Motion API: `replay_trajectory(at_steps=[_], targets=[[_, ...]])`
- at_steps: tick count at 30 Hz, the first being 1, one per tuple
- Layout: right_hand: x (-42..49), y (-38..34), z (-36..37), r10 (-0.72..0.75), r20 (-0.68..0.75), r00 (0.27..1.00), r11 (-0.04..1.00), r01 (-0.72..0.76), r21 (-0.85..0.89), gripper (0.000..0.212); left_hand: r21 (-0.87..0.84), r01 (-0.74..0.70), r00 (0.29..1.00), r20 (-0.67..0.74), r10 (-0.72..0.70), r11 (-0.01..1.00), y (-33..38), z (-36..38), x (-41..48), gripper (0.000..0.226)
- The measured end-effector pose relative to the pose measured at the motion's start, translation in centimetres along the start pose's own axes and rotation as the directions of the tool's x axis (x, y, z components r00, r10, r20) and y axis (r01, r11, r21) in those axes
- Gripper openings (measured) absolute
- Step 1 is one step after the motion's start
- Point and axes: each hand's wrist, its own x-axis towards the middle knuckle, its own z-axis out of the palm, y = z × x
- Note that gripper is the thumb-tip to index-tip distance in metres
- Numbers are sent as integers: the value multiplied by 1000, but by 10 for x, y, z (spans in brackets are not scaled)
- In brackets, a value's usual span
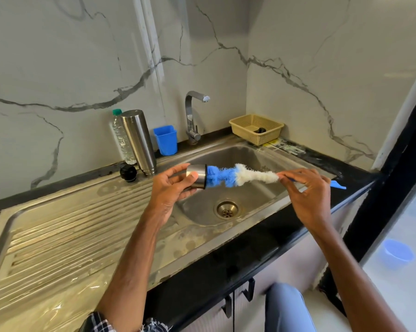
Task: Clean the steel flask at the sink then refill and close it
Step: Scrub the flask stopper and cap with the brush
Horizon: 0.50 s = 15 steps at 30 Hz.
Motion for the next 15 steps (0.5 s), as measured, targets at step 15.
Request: replay_trajectory(at_steps=[15], targets=[[-3, 11, 4, 53, 46, 998, 998, -54, 32, 27, -11, 37, 999, 33, -36, 999, -2, 4, -2, 49]])
